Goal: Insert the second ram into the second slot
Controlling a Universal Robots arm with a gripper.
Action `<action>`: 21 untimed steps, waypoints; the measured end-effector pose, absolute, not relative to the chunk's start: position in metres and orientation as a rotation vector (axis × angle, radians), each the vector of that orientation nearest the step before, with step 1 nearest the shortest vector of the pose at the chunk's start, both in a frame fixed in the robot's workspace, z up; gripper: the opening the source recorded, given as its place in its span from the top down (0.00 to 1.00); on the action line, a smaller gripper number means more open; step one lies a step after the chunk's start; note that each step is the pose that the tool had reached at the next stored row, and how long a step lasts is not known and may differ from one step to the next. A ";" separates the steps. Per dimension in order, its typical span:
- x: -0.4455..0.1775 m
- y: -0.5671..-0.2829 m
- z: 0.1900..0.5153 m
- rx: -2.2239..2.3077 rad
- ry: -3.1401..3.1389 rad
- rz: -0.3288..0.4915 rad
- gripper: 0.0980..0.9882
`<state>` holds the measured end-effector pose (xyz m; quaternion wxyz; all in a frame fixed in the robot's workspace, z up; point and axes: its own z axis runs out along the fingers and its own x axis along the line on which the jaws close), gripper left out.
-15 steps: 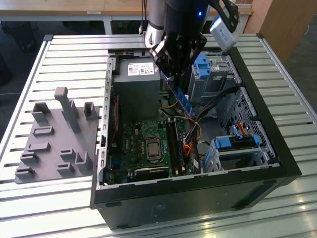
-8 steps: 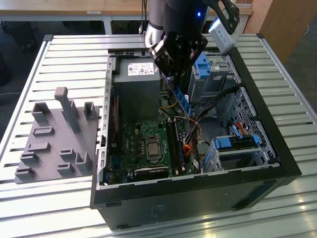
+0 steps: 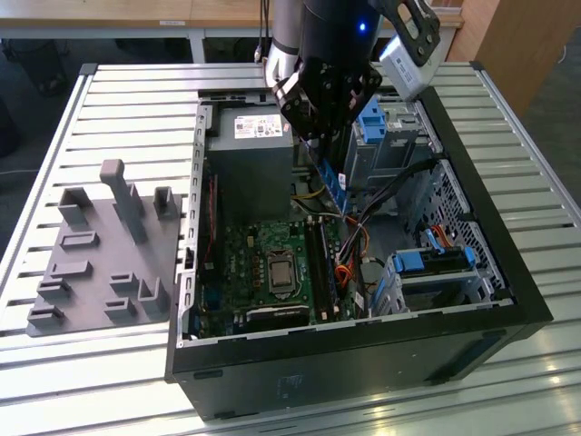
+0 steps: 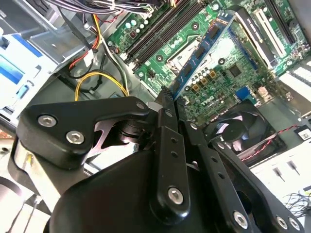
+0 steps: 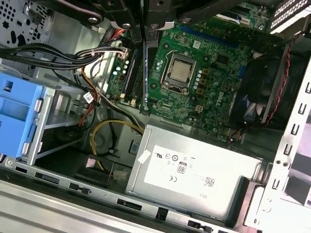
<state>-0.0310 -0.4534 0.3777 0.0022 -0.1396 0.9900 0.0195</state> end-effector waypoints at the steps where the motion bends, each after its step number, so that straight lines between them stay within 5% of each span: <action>1: -0.031 -0.453 0.378 -0.427 3.107 0.061 0.96; 21: -0.031 -0.453 0.377 -0.187 3.128 0.060 0.96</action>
